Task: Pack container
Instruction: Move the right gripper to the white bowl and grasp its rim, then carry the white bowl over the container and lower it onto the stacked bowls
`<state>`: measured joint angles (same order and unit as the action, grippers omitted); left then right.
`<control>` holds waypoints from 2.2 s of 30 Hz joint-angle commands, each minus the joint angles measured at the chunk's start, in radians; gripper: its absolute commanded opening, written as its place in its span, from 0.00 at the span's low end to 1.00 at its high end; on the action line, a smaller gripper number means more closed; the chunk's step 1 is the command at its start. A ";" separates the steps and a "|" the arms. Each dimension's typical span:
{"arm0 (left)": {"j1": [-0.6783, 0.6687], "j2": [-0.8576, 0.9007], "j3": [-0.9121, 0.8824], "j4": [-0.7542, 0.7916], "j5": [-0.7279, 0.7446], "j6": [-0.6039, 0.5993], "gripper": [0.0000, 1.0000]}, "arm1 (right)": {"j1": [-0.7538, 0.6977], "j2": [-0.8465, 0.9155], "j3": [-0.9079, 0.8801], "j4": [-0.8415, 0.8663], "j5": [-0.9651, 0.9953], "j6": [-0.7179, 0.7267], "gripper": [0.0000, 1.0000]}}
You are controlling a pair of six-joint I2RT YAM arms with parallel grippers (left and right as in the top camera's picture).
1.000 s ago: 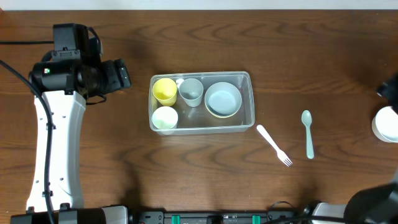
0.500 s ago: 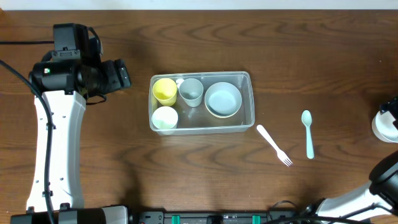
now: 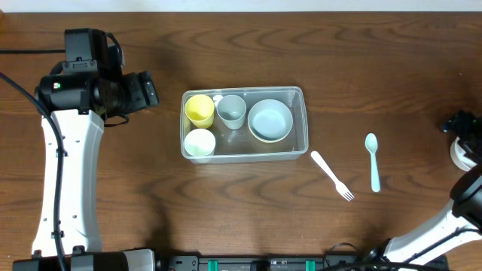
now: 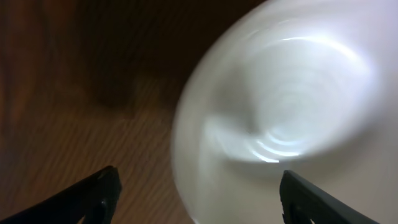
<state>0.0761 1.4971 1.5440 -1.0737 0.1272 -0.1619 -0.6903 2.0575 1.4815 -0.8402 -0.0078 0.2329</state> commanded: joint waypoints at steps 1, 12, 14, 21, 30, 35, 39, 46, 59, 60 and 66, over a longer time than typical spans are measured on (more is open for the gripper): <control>0.002 0.007 -0.009 -0.003 -0.008 -0.016 0.92 | 0.018 0.032 -0.004 0.007 -0.004 -0.026 0.80; 0.002 0.007 -0.009 -0.003 -0.008 -0.016 0.91 | 0.018 0.034 -0.004 0.014 -0.005 -0.024 0.35; 0.002 0.007 -0.009 -0.003 -0.008 -0.016 0.91 | 0.018 0.033 -0.003 0.014 -0.005 -0.016 0.28; 0.002 0.007 -0.009 -0.003 -0.008 -0.016 0.91 | 0.023 -0.005 0.010 0.010 -0.037 -0.010 0.05; 0.002 0.007 -0.009 -0.003 -0.008 -0.016 0.91 | 0.096 -0.193 0.010 0.006 -0.098 -0.011 0.01; 0.002 0.007 -0.009 -0.003 -0.008 -0.016 0.92 | 0.243 -0.359 0.010 0.007 -0.195 -0.089 0.01; 0.002 0.007 -0.009 -0.003 -0.008 -0.016 0.91 | 0.468 -0.482 0.010 0.016 -0.203 -0.214 0.01; 0.002 0.007 -0.009 -0.003 -0.008 -0.016 0.91 | 0.901 -0.528 0.010 0.003 -0.188 -0.463 0.01; 0.002 0.007 -0.009 -0.003 -0.008 -0.016 0.91 | 1.265 -0.341 0.010 0.018 -0.045 -0.499 0.01; 0.002 0.007 -0.009 -0.003 -0.008 -0.016 0.91 | 1.266 -0.319 0.010 0.018 -0.046 -0.499 0.01; 0.002 0.007 -0.009 -0.003 -0.008 -0.016 0.91 | 1.266 -0.219 0.010 0.021 -0.049 -0.500 0.01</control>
<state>0.0761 1.4971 1.5440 -1.0737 0.1272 -0.1619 0.5678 1.8122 1.4837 -0.8227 -0.0681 -0.2512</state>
